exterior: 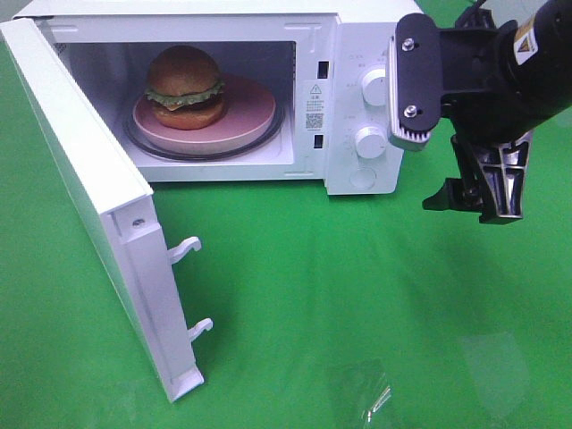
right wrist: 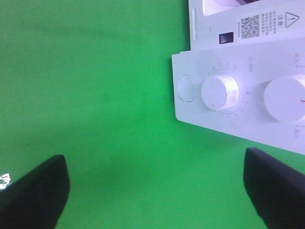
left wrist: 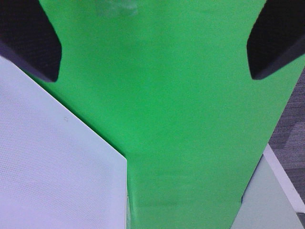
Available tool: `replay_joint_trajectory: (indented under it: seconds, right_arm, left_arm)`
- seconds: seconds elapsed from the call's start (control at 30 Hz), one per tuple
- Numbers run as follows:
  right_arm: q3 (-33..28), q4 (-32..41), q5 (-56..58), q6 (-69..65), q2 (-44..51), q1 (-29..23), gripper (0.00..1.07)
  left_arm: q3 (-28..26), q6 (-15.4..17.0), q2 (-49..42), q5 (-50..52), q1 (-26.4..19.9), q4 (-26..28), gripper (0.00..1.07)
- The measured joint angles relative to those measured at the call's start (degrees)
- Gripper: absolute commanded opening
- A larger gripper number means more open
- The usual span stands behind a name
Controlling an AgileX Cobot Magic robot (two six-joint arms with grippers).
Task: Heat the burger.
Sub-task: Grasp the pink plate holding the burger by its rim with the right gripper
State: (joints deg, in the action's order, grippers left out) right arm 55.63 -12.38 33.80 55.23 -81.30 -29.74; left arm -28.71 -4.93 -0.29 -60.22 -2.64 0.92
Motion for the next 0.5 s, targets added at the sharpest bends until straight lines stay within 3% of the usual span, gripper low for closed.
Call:
replay_joint_trajectory:
  seconds: [0.13, 0.3, 0.5]
  right_arm:
    - [3.15, -2.18, -0.92, -1.26, -5.79, -4.07, 0.96]
    - [5.67, -2.98, -2.18, -2.58, -9.17, -5.61, 0.95]
    - [13.12, -7.22, -3.9, -4.13, -17.25, -8.59, 0.93]
  left_arm:
    - [0.0, 0.0, 0.0, 0.0, 0.0, 0.0, 0.98]
    - [0.0, 0.0, 0.0, 0.0, 0.0, 0.0, 0.98]
    - [0.0, 0.0, 0.0, 0.0, 0.0, 0.0, 0.98]
